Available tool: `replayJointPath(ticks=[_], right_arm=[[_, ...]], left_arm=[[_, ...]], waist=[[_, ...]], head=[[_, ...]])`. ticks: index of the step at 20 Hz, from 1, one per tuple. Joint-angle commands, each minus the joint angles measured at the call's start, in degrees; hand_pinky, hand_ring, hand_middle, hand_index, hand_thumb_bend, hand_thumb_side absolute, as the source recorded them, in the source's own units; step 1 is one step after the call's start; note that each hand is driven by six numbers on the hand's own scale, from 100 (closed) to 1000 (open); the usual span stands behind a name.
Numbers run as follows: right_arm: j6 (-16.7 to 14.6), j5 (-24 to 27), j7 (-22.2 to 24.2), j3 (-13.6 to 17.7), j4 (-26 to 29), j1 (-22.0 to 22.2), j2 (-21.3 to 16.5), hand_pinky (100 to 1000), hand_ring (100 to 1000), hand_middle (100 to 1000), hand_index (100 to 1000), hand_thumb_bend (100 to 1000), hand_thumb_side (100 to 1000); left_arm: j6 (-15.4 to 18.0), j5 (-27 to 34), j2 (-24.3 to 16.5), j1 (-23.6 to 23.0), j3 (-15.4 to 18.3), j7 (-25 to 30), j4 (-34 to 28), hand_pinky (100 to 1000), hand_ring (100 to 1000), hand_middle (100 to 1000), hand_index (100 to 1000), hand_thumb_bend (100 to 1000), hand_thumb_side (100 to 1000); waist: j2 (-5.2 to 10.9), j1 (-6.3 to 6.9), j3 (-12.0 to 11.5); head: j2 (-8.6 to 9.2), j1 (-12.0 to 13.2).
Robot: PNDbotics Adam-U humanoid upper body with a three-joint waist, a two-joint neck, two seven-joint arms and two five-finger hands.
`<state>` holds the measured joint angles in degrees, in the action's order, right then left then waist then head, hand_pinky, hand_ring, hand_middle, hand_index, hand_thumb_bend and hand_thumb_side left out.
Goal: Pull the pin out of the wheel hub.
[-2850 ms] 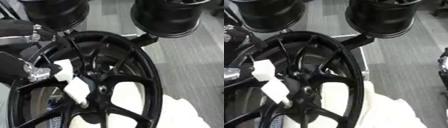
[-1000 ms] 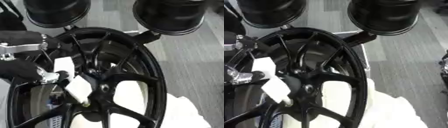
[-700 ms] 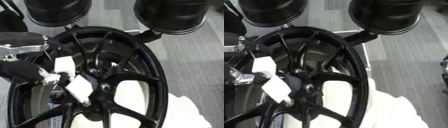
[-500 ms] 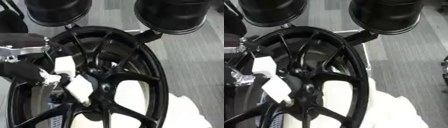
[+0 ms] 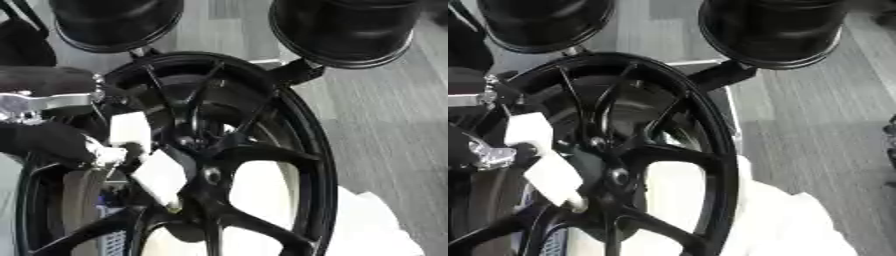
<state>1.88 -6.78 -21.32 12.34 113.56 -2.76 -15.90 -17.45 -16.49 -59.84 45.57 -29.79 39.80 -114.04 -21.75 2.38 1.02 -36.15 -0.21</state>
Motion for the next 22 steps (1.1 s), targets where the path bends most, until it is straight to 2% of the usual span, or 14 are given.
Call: replayJointPath(ticks=[1, 8, 15, 18, 20, 22], right_arm=[[-0.07, 0.41, 0.13, 0.17, 1.03, -0.31, -0.63, 771, 589, 536, 704, 100, 562], [-0.05, 0.6, -0.12, 0.18, 1.03, -0.32, -0.52, 771, 588, 536, 704, 100, 562], [-0.02, 0.78, -0.29, 0.24, 1.03, -0.3, -0.32, 772, 588, 536, 704, 100, 563], [0.02, 0.84, -0.39, 0.25, 1.03, -0.28, -0.24, 772, 589, 536, 704, 100, 563], [0.05, 0.85, -0.41, 0.24, 1.03, -0.28, -0.22, 772, 589, 536, 704, 100, 563], [0.09, 0.89, -0.42, 0.24, 1.03, -0.24, -0.16, 772, 589, 536, 704, 100, 563]], left_arm=[[-0.33, -0.35, -0.59, 0.99, 0.49, -0.03, -0.55, 856, 791, 547, 888, 266, 700], [-0.74, -1.1, -0.22, 1.15, 0.19, 0.97, -0.41, 841, 775, 542, 883, 265, 606], [-1.34, -1.43, 0.29, 1.44, 0.0, 1.04, 0.13, 817, 735, 512, 873, 176, 505], [-2.01, -1.37, 0.47, 1.56, 0.03, 0.81, 0.16, 800, 700, 477, 860, 121, 513], [-2.49, -1.15, 0.57, 1.65, 0.02, 0.48, 0.12, 799, 698, 475, 859, 117, 513], [-3.03, -0.94, 0.72, 1.75, 0.14, -0.1, 0.13, 782, 661, 438, 840, 100, 480]], waist=[[0.93, -0.15, 0.07], [0.92, -0.23, 0.1], [0.99, -0.25, 0.11], [1.02, -0.23, 0.05], [1.04, -0.22, 0.03], [1.08, -0.23, 0.01]], head=[[0.74, 0.16], [0.79, 0.27], [0.77, 0.31], [0.79, 0.29], [0.84, 0.3], [0.87, 0.29]])
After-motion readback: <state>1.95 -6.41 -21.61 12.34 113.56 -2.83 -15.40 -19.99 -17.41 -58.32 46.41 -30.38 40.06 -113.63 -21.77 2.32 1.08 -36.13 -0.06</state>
